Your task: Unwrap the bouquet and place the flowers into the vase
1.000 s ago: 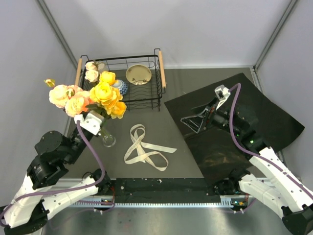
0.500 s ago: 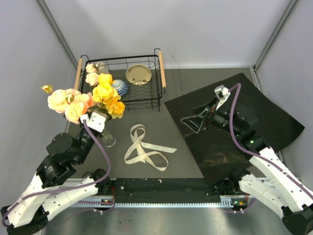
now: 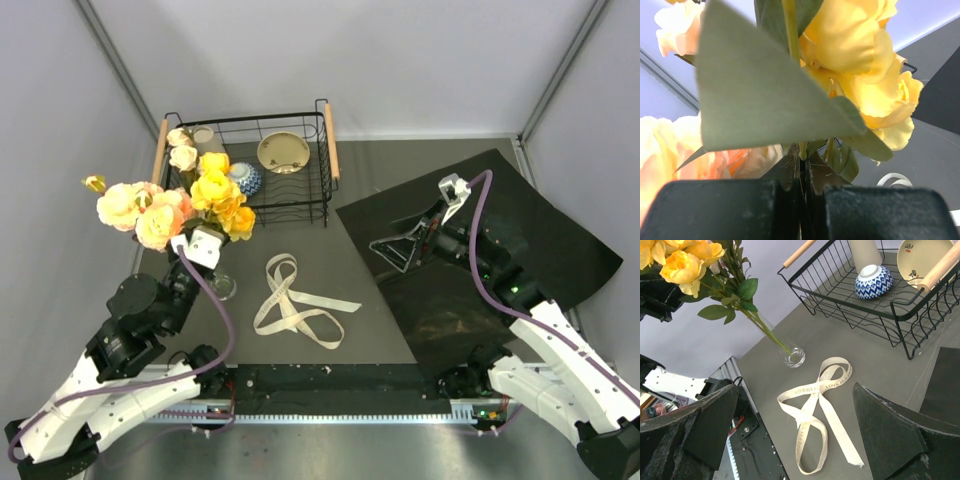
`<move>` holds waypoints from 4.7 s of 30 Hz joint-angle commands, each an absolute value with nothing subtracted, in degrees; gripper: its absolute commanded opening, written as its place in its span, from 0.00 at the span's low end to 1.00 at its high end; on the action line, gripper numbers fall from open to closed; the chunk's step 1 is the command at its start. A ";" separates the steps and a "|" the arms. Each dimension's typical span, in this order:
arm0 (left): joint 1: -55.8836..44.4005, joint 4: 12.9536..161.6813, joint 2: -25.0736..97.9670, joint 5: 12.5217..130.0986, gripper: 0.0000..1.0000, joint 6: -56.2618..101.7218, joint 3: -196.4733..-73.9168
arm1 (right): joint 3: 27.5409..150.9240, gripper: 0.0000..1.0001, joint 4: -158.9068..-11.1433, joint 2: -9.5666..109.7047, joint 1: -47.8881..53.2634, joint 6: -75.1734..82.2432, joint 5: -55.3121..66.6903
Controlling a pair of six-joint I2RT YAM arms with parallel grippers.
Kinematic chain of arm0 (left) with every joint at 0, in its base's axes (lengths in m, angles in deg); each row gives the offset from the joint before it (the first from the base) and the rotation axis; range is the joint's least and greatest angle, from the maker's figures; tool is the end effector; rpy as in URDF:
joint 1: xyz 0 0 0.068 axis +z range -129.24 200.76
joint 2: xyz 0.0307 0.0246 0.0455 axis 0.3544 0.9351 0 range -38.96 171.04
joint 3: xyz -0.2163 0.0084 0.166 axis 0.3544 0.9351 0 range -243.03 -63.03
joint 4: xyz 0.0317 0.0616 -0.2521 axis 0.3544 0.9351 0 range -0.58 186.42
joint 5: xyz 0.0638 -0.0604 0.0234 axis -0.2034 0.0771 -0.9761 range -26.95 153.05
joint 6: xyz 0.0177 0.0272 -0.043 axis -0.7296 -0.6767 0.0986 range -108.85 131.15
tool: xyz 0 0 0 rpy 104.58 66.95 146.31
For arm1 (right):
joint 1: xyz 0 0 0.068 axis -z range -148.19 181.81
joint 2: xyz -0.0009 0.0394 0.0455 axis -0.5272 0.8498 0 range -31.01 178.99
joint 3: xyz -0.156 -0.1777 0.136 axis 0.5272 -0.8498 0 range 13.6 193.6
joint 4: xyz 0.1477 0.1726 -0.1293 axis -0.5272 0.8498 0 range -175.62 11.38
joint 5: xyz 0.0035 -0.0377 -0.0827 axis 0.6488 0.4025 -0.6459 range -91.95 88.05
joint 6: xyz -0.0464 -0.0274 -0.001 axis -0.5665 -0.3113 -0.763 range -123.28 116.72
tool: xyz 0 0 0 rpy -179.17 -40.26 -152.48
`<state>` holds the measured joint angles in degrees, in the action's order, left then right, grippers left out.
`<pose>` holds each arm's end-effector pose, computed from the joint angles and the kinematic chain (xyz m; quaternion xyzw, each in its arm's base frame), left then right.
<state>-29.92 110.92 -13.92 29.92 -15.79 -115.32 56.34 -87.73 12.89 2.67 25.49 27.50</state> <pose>0.0623 -0.0452 0.4012 0.2381 0.6335 0.0409 0.7351 0.1495 0.1035 0.3533 -0.1834 0.6776 0.4898 0.5170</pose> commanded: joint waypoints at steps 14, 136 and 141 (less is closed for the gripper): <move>-27.15 104.54 -11.45 28.07 0.00 -13.20 -109.52 | 55.52 0.99 -90.01 11.44 2.20 24.58 27.49; -16.68 117.27 -14.61 33.69 0.97 5.17 -117.16 | 53.50 0.99 -91.86 11.70 2.19 24.32 27.05; -16.68 122.98 -16.45 37.73 0.98 8.68 -122.87 | 53.85 0.99 -92.04 12.23 2.20 24.32 27.05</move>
<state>-16.80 119.40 -14.60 34.01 5.22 -117.57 52.14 -89.46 11.60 2.67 24.40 26.60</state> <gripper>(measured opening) 0.981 0.987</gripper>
